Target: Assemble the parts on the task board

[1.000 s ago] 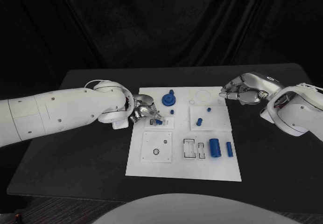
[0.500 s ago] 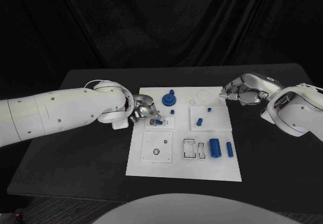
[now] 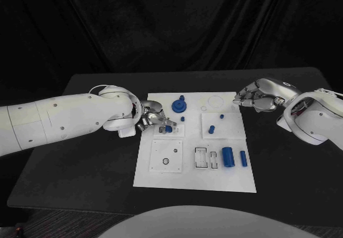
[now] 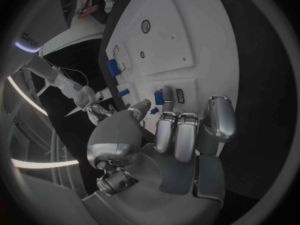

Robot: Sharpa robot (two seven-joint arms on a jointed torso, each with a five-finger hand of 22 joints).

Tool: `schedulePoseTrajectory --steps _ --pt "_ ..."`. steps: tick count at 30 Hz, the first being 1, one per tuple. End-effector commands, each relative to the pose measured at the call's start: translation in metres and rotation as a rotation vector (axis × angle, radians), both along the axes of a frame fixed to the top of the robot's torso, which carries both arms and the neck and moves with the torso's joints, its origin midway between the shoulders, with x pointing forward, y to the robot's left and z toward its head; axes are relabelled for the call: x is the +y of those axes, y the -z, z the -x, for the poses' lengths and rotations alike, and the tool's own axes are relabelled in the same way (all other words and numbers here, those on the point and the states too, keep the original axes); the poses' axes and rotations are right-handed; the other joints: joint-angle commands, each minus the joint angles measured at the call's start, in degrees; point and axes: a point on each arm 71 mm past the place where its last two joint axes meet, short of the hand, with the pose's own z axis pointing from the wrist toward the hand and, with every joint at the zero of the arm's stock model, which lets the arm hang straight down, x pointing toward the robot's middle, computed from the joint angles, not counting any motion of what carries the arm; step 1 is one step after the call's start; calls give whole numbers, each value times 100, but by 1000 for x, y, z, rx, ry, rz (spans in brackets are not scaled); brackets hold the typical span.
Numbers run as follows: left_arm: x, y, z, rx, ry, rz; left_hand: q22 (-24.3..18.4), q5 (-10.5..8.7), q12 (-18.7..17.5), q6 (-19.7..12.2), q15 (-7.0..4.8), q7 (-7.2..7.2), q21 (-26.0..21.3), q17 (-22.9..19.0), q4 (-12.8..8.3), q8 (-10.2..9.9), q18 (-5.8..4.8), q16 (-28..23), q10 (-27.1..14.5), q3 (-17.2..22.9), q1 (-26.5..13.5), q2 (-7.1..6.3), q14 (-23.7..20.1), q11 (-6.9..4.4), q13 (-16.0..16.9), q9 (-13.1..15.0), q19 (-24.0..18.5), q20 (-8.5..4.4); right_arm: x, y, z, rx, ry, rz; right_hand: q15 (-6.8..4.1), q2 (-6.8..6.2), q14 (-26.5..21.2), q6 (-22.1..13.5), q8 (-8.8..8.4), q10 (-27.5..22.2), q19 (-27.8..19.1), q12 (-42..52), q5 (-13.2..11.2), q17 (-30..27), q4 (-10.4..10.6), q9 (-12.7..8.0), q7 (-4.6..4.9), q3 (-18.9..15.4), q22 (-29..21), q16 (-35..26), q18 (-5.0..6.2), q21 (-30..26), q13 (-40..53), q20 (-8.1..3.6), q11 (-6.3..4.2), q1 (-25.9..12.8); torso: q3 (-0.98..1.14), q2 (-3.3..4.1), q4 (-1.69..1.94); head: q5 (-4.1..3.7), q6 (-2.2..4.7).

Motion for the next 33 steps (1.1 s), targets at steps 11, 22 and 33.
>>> schedulePoseTrajectory --steps 11,22,33 --pt "-1 6 3 31 18 -16 819 -80 -20 40 38 40 -32 1509 357 -50 78 15 216 -483 -218 -81 595 34 1216 14 8 30 -2 2 0 12 17 7 2 -11 -31 12 -2 18 -50 4 21 -3 -13 10 25 -6 -12 -39 52 -54 -10 13 13 66 -4 -2 3 -18 -1" --pt "0 5 4 22 11 -10 886 -59 17 290 -46 -98 -7 1509 365 449 68 15 263 -690 124 86 595 -74 1240 506 87 -40 -2 3 0 16 19 8 2 -11 -33 15 -1 18 -56 3 22 -3 -13 10 26 -6 -21 -40 56 -86 -11 13 14 68 -3 -1 3 -10 -1" --pt "-1 4 5 11 6 0 927 -34 36 262 -94 -156 13 1509 331 749 57 15 291 -778 296 172 595 -128 1253 864 145 -86 -3 4 0 18 20 10 4 -11 -36 19 1 21 -60 4 23 -3 -11 11 28 -6 -26 -42 58 -104 -12 14 16 70 1 -1 -3 -10 -1"
